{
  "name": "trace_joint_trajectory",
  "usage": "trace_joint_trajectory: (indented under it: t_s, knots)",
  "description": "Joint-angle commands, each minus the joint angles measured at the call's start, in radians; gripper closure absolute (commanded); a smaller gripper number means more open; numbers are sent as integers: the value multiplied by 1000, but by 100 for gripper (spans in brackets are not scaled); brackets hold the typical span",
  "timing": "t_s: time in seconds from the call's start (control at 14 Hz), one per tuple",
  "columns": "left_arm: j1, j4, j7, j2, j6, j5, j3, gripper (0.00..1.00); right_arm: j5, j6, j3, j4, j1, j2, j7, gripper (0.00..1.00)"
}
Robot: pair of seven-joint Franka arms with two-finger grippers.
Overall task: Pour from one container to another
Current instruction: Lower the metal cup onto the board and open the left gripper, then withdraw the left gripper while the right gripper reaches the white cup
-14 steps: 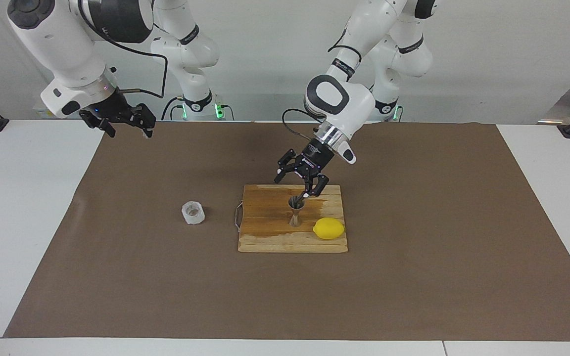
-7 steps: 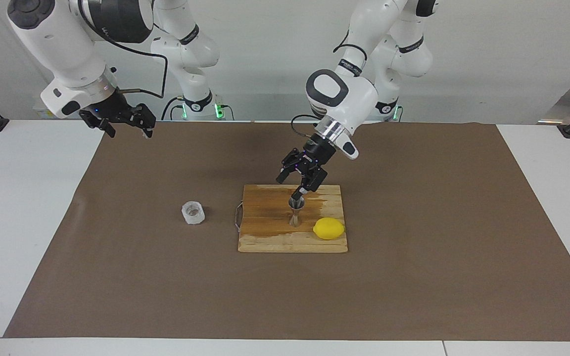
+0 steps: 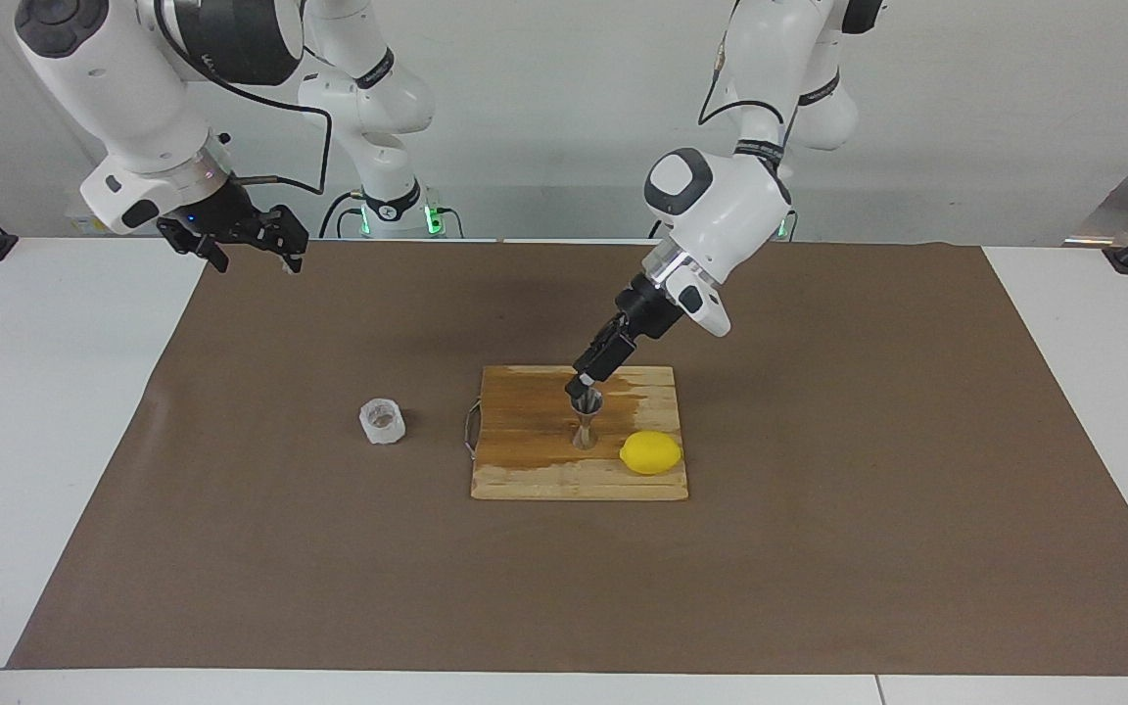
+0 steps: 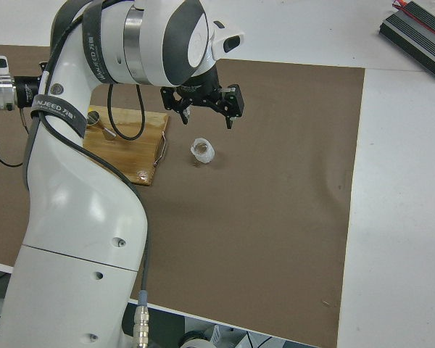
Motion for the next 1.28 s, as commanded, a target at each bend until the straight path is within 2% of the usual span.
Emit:
trace_joint_trajectory:
  t_s: [0.0,0.14,0.28,0.5,0.71,0.93,1.21]
  knots:
    - [61,132,56,8,-276,353,-4,0,26,-3,7,-11,-16,-14,-20,0]
    - [77,219,164,18,-468,469,-3,0,26,-3,7,-11,-18,-14,-20,0]
    - [96,228,313,-1,-573,568,-1,0,26,-3,7,-13,-16,-14,-19,0]
    - [135,194,427,-71,-681,676,4,0,26,-3,7,-11,-16,-14,-20,0]
    - [228,101,598,-178,-716,687,4,0,26,-3,7,-11,-16,-14,-19,0]
    - [323,30,674,-281,-806,687,4,0,26,-3,7,-11,-16,-14,-19,0]
    - [414,43,792,-317,-889,744,4,0,26,-3,7,-11,-16,-14,-20,0]
